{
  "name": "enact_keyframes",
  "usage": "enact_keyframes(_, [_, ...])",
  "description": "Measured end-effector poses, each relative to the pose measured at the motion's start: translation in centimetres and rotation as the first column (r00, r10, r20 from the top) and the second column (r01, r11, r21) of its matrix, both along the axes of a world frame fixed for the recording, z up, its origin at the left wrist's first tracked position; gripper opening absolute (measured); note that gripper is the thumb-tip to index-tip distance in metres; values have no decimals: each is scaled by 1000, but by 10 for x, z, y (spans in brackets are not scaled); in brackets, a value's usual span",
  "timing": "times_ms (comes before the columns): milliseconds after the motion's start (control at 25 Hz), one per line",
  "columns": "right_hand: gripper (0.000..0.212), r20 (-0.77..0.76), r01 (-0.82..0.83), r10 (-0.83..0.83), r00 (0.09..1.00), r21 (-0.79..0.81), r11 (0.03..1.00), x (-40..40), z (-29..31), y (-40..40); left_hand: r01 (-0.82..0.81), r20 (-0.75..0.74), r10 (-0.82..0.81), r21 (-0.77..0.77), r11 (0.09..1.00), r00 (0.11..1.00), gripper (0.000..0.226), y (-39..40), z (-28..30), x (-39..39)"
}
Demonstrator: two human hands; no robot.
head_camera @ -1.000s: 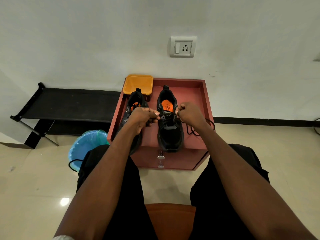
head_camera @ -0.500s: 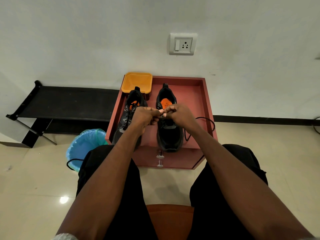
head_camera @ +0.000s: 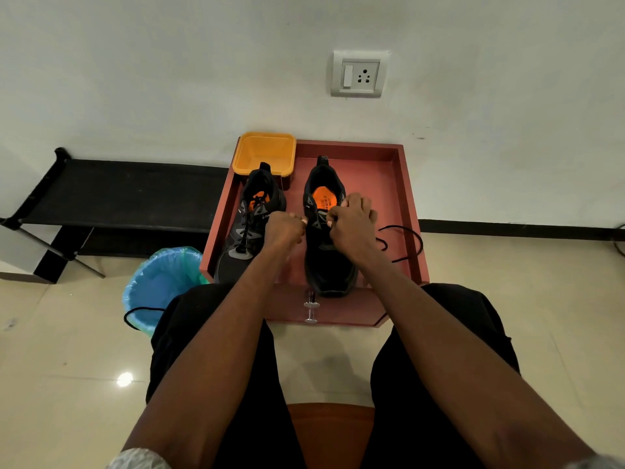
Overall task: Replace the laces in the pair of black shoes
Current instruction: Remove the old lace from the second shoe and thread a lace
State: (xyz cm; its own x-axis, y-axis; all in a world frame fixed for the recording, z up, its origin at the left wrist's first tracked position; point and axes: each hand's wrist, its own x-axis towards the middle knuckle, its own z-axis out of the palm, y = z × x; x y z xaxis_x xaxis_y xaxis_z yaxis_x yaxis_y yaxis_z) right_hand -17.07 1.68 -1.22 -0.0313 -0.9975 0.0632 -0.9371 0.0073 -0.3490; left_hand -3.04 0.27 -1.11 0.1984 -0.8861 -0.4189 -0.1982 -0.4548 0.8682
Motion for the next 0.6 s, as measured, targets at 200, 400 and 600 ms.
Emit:
enact_keyframes(200, [17, -1, 8, -8, 1000, 15, 1000, 5, -6, -5, 58, -8, -57, 15, 998, 998, 18, -6, -4, -4])
enact_keyframes(400, [9, 164, -15, -8, 986, 141, 990, 4, -3, -10, 47, -30, -46, 42, 998, 998, 23, -6, -3, -2])
enact_keyframes(600, [5, 356, 45, -106, 929, 175, 983, 1, -9, -13, 79, -71, -77, 31, 996, 995, 16, 1, 3, -2])
